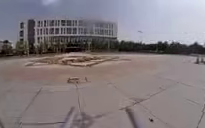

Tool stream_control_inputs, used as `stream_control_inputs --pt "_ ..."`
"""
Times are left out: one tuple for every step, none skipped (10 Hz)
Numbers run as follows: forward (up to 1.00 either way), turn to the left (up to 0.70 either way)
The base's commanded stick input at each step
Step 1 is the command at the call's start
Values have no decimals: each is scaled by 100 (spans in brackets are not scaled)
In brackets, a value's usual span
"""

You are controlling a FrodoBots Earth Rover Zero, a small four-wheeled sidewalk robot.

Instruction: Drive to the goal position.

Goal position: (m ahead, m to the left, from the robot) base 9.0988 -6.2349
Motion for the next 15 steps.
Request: stream_control_inputs --pt "100 -38" --pt "100 -38" --pt "100 -38" --pt "100 -38" --pt "100 -38" --pt "100 -38" --pt "100 -38" --pt "100 -38" --pt "100 -38" --pt "100 -38" --pt "100 -38" --pt "100 -38" --pt "100 -38" --pt "100 -32" --pt "100 -5"
